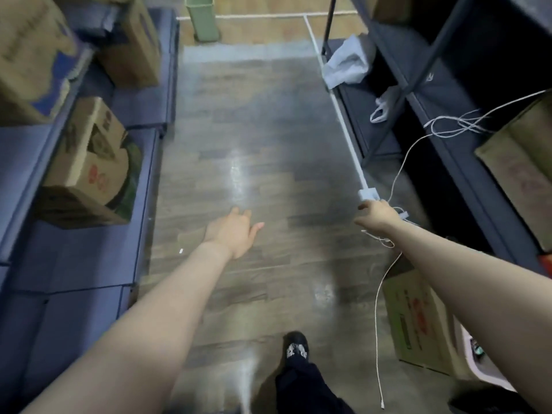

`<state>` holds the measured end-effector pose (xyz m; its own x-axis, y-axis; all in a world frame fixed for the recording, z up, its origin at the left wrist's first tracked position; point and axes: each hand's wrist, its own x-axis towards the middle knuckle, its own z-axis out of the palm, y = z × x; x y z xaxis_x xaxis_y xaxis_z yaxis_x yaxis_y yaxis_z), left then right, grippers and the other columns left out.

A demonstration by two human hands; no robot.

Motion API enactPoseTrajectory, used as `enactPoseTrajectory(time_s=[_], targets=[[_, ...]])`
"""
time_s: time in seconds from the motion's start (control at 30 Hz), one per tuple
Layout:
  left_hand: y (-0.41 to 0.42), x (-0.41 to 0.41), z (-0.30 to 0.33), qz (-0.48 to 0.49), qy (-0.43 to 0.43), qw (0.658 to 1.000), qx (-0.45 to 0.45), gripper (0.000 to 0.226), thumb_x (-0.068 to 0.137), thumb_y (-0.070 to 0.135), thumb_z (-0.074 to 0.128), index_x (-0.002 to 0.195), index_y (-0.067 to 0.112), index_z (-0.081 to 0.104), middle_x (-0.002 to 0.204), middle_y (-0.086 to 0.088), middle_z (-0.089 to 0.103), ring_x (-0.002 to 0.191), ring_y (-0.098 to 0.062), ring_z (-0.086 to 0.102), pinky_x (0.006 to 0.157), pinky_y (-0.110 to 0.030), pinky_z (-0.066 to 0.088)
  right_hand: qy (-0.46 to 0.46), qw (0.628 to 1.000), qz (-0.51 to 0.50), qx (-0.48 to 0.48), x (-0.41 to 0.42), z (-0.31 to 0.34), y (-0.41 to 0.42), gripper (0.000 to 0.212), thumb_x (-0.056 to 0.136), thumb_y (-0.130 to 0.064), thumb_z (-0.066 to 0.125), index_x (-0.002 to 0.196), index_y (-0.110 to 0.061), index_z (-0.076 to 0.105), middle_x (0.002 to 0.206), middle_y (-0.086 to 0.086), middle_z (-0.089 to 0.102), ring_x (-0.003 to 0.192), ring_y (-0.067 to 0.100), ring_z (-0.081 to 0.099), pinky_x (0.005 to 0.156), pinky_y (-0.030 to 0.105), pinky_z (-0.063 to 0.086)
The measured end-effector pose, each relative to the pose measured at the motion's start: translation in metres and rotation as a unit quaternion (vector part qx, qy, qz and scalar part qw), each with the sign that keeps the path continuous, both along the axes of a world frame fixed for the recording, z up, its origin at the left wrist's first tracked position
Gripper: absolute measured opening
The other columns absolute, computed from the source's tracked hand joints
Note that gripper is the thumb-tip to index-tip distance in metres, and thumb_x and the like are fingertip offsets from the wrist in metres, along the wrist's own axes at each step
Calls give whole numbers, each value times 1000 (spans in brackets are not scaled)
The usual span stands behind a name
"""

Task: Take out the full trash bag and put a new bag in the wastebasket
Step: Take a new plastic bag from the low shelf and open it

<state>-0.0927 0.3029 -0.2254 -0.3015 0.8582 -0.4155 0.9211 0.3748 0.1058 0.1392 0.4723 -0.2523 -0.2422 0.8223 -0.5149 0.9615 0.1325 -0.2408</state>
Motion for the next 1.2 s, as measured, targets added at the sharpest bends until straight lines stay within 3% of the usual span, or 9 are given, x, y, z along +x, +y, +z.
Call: enactPoseTrajectory(time_s=[0.3,0.4,0.53,0.77,0.9,1.03,1.2], targets=[[101,-12,56,-51,0,999,-15,49,99,45,27,132,12,43,132,-15,42,118,-34,52,92,-41,44,15,999,7,-39,-21,64,83,51,87,-25,59,135,-13,47,142,10,47,130,26,45,106,31,38],[135,-16,64,-85,11,996,-21,47,99,45,28,131,13,43,132,-14,43,119,-34,50,92,-41,43,35,999,-17,-36,-33,75,108,50,86,-25,60,133,-14,50,140,9,49,127,27,48,105,37,41],[185,-37,70,-124,9,992,-21,47,100,44,28,132,13,41,136,-13,39,119,-33,51,93,-41,43,46,998,-46,-18,-53,85,151,48,86,-25,60,131,-13,51,136,9,52,125,26,51,103,30,40],[271,-114,76,-144,22,989,-26,47,100,43,26,131,11,42,133,-13,42,121,-33,50,94,-42,42,33,996,-84,-7,-93,84,225,49,84,-25,59,130,-13,51,135,11,53,119,25,55,97,30,44],[331,-134,74,-174,34,984,-33,46,100,43,26,130,11,43,132,-13,45,119,-33,51,93,-42,43,65,992,-110,-24,-110,72,264,49,84,-24,58,131,-13,50,133,10,55,105,26,60,86,27,44],[413,-128,67,-213,13,977,-12,43,100,42,29,124,9,45,126,-14,49,118,-32,51,91,-43,44,68,989,-125,-32,-113,63,323,47,84,-26,61,128,-12,53,134,7,55,120,22,53,97,28,43],[504,-125,56,-217,2,976,4,43,100,42,29,126,10,44,127,-12,50,118,-31,51,88,-40,44,66,987,-143,-34,-113,61,418,45,83,-27,62,124,-12,55,129,8,58,118,24,55,98,32,45]])
